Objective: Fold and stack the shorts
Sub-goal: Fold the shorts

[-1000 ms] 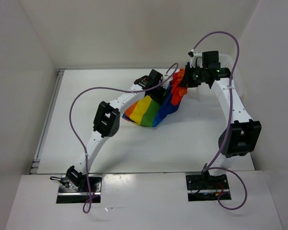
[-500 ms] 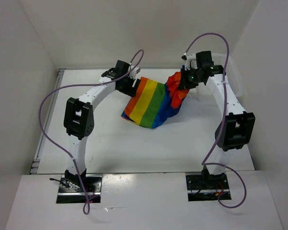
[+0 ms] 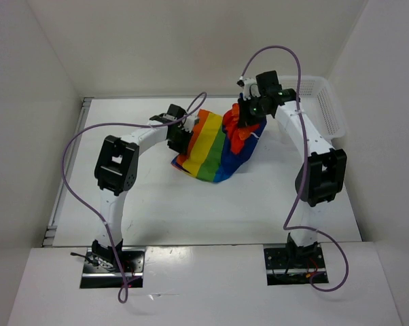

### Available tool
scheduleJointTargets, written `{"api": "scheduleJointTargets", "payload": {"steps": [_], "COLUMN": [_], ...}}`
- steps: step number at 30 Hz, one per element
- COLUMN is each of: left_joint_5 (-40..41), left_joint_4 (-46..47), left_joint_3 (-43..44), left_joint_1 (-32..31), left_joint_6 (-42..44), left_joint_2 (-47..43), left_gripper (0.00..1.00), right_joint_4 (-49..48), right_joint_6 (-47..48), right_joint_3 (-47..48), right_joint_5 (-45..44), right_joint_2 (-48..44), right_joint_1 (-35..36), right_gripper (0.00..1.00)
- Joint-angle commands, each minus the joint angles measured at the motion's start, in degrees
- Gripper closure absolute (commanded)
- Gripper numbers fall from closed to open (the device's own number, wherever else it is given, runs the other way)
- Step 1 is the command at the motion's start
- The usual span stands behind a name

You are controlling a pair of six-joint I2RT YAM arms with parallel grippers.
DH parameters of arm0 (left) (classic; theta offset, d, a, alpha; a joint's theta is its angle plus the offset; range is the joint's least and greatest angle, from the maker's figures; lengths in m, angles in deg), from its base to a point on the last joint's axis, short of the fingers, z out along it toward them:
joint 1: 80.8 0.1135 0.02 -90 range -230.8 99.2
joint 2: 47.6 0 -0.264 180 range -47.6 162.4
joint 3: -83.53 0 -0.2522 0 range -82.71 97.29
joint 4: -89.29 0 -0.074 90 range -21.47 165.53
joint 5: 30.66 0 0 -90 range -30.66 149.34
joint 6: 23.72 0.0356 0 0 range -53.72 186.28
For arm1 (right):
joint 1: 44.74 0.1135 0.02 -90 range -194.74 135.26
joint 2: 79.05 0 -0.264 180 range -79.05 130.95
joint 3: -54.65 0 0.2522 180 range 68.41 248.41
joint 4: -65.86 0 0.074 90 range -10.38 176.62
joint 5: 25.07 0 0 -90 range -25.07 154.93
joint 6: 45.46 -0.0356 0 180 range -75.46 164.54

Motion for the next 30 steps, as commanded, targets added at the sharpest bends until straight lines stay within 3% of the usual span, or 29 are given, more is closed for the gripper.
{"api": "scheduleJointTargets", "payload": {"steps": [1,4,7,9,11,12,15,25,30], "left_joint_5": [-7.25,-11.91,-15.08,-16.13,-16.66,-16.66,-16.66,-10.43,-7.79], "left_joint_4": [-0.22,0.83,1.45,2.07,2.77,2.77,2.77,-0.22,-2.24], "left_joint_3": [-3.49,-5.51,-7.53,-8.85,-10.95,-11.58,-12.11,-10.09,-9.04], "left_joint_1": [0.07,0.07,0.07,0.07,0.07,0.07,1.47,7.00,9.21], "left_joint_6": [0.27,0.27,0.27,0.27,0.27,0.27,0.27,0.27,0.27], "left_joint_2": [0.98,0.38,-0.86,-2.52,-3.58,-4.37,-4.38,-5.95,-7.98], "left_gripper": [0.72,0.86,0.88,0.88,0.85,0.80,0.73,0.52,0.39], "right_joint_4": [-0.43,-0.43,-0.43,0.09,0.09,0.09,0.09,-2.27,-5.53], "right_joint_6": [-0.28,-0.28,-0.28,-0.28,-0.28,-0.28,-0.28,0.25,-1.07], "right_joint_3": [5.15,7.96,10.51,11.91,11.92,11.92,11.92,16.40,14.21], "right_joint_5": [-0.14,-0.14,0.47,0.47,0.47,0.47,1.70,5.92,-4.05], "right_joint_2": [3.13,5.43,8.59,10.61,11.32,11.32,11.32,3.34,-1.15], "right_joint_1": [3.46,6.97,10.31,11.55,12.43,13.13,13.66,17.44,17.44], "right_gripper": [1.00,1.00,1.00,0.92,0.67,0.33,0.19,0.07,0.09]}}
